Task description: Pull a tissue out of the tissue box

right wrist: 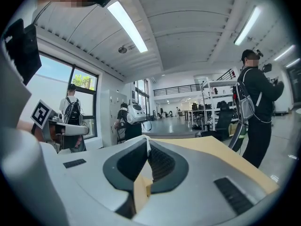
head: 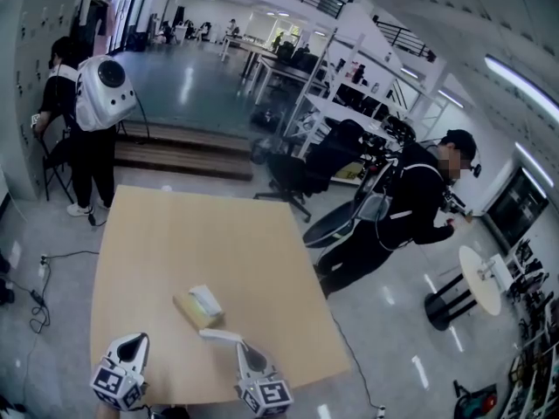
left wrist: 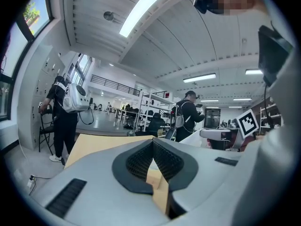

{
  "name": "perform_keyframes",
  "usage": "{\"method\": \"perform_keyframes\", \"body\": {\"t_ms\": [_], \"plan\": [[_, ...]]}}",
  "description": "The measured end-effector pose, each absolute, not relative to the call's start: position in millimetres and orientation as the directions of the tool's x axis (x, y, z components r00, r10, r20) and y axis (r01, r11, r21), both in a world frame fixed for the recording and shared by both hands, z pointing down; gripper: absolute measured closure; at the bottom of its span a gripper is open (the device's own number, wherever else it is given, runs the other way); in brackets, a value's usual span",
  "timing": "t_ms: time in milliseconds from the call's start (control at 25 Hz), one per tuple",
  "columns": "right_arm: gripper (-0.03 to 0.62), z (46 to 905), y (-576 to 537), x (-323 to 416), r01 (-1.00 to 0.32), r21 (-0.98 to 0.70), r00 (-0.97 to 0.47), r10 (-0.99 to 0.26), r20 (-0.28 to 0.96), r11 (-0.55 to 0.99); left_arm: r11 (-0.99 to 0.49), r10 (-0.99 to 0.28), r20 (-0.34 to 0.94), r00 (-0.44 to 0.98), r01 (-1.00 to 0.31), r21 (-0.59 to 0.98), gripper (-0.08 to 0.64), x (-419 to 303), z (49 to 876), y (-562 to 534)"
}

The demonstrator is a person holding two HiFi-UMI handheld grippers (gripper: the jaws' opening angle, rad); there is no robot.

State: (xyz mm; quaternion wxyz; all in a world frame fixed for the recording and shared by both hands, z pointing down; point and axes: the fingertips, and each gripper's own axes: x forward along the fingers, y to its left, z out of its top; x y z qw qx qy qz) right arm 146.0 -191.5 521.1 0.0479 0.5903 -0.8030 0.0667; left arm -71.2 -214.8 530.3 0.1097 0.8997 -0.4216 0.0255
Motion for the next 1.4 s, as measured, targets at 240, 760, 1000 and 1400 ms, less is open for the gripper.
{"method": "perform_keyframes", "body": {"t_ms": [240,760,1000,1400], "plan": [[0.591,519.1,-166.3,147.3,-0.954,-0.06,-0.299,-0.943,0.147,0.293,-0.621,-0.758,0.123,0.641,-0.766,0.168,0.552,-67.7,527.7,-189.9],[0.592,520.4,-108.0,154.5,-0.944,-0.042,-0.33,-0.936,0.123,0.327,-0.623,-0.757,0.121,0.642,-0.765,0.16,0.552,-56.4,527.3,-127.6],[0.592,523.3,-80.3,156.8,-0.944,-0.058,-0.329,-0.937,0.116,0.324,-0.625,-0.757,0.118,0.642,-0.765,0.152,0.552,-54.5,527.8,-101.1],[0.592,520.5,-46.2,155.3,-0.939,-0.066,-0.342,-0.934,0.101,0.337,-0.622,-0.765,0.097,0.637,-0.77,0.144,0.552,-54.9,519.9,-65.3]]}}
